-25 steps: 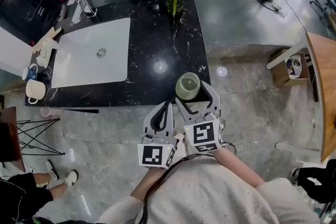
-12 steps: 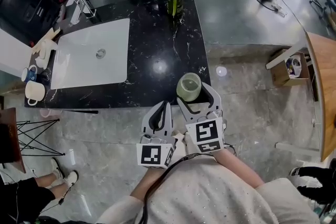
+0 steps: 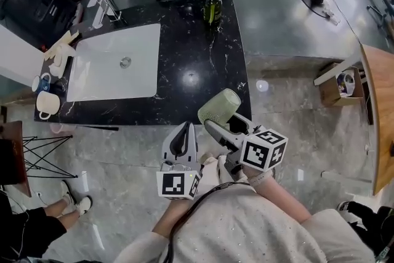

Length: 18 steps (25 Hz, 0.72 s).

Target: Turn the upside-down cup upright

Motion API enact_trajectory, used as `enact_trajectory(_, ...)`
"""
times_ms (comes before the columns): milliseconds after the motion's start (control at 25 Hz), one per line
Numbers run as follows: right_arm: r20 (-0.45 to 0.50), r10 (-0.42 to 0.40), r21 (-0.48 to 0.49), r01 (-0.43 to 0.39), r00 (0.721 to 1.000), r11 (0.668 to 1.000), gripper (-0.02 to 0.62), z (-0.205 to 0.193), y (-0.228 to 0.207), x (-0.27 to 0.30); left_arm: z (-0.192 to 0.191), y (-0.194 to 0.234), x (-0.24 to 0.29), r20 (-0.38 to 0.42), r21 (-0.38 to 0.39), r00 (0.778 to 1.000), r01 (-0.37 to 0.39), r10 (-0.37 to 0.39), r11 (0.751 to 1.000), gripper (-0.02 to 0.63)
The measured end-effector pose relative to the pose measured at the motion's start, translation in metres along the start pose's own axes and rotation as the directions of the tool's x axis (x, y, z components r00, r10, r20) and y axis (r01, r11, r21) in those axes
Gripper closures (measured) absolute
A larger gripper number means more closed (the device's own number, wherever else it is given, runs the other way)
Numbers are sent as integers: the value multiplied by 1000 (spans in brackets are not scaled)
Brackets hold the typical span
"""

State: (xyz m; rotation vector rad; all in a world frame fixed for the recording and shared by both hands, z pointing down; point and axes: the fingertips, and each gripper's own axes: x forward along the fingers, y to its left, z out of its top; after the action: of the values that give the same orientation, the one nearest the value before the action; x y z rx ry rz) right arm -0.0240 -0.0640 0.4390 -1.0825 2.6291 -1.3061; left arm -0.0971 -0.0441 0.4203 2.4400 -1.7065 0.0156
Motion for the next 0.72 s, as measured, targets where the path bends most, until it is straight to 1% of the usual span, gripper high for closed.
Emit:
enact_trajectory(40, 3, 41, 84, -41, 999, 996, 266, -2, 3, 2, 2, 2, -2, -1, 1, 1000, -7, 7, 1000, 601)
enact_trajectory(80, 8, 80, 163, -80, 997, 983, 267, -3, 7, 4, 4, 3, -4, -2, 3, 1000, -14, 14, 1000, 600)
enact_trajectory(160, 29, 156, 308, -157, 987, 938, 267, -6, 13, 8, 8, 6, -7, -2, 9, 1000, -26, 27, 1000, 601)
enact_trajectory(280, 75, 232, 473, -240, 970, 848, 267, -10, 18, 11, 11, 10, -10, -7, 10, 999, -41, 41, 999, 600)
enact_trajectory(320, 91, 249, 522, -259, 964, 813, 267, -12, 18, 11, 12, 10, -11, -9, 9, 999, -42, 42, 999, 600)
enact_trajectory(360, 111, 267, 572, -281, 957, 771, 267, -13, 19, 11, 12, 9, -11, -9, 9, 999, -41, 42, 999, 601)
enact_trajectory(400, 138, 287, 623, -308, 948, 719, 267, -13, 20, 11, 13, 8, -10, -7, 9, 999, -41, 41, 999, 600)
enact_trajectory(440, 171, 308, 673, -339, 936, 658, 267, -13, 22, 11, 13, 8, -10, -6, 9, 999, -41, 41, 999, 601)
enact_trajectory(480, 207, 328, 719, -370, 922, 588, 267, -11, 25, 11, 14, 7, -9, -4, 10, 999, -42, 42, 999, 600)
enact_trajectory(520, 245, 345, 761, -400, 906, 511, 267, -9, 28, 11, 15, 7, -9, -3, 11, 999, -43, 43, 999, 601)
enact_trajectory(560, 286, 359, 796, -429, 889, 427, 267, -7, 31, 11, 16, 7, -9, -3, 11, 999, -44, 44, 999, 601)
enact_trajectory(640, 372, 368, 844, -476, 852, 247, 267, -2, 34, 9, 17, 7, -9, -5, 13, 999, -48, 48, 999, 601)
enact_trajectory(680, 413, 365, 856, -493, 834, 158, 267, 0, 34, 8, 17, 7, -9, -6, 14, 999, -49, 49, 999, 601)
enact_trajectory(720, 450, 359, 859, -506, 817, 75, 267, 1, 33, 7, 18, 6, -9, -8, 15, 999, -51, 51, 999, 601)
